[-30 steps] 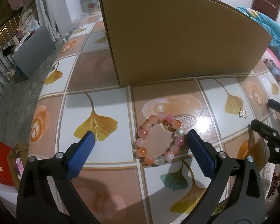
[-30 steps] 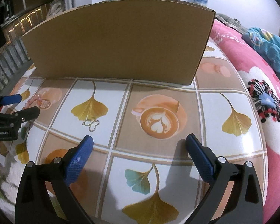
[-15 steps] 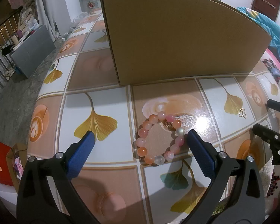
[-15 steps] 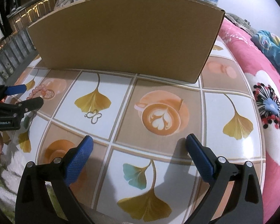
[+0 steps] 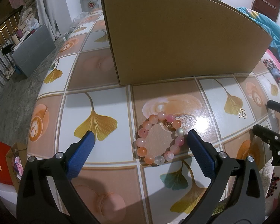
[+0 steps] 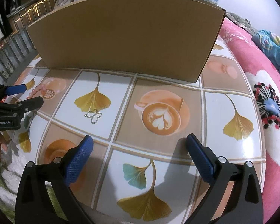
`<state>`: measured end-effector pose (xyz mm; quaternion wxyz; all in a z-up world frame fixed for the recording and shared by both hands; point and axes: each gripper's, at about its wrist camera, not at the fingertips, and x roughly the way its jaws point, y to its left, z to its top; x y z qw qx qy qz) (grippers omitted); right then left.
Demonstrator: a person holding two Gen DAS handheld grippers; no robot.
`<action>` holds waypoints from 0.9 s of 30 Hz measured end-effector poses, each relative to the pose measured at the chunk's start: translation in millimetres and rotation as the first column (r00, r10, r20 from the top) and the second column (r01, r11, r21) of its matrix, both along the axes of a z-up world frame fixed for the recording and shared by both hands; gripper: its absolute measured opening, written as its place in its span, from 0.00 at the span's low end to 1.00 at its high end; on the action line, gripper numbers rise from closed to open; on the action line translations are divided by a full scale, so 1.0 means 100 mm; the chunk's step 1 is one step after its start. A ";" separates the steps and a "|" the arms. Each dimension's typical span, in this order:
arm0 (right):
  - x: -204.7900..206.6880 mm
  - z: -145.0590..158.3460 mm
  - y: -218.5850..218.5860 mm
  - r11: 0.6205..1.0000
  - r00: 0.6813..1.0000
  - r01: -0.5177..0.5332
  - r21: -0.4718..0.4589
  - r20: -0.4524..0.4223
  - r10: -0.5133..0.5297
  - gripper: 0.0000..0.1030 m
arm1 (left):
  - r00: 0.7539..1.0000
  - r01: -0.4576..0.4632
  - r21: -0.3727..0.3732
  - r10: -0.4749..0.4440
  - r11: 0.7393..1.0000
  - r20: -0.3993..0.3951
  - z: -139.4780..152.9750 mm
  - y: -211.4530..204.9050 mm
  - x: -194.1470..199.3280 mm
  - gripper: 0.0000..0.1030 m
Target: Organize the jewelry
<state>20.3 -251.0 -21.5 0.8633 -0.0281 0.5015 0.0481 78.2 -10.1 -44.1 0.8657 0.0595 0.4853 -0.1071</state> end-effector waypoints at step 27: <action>0.02 -0.01 0.00 1.000 1.000 0.011 0.000 -0.013 -0.011 0.94 | 1.000 -0.001 0.002 0.001 1.000 -0.014 0.00 0.00 0.02 0.93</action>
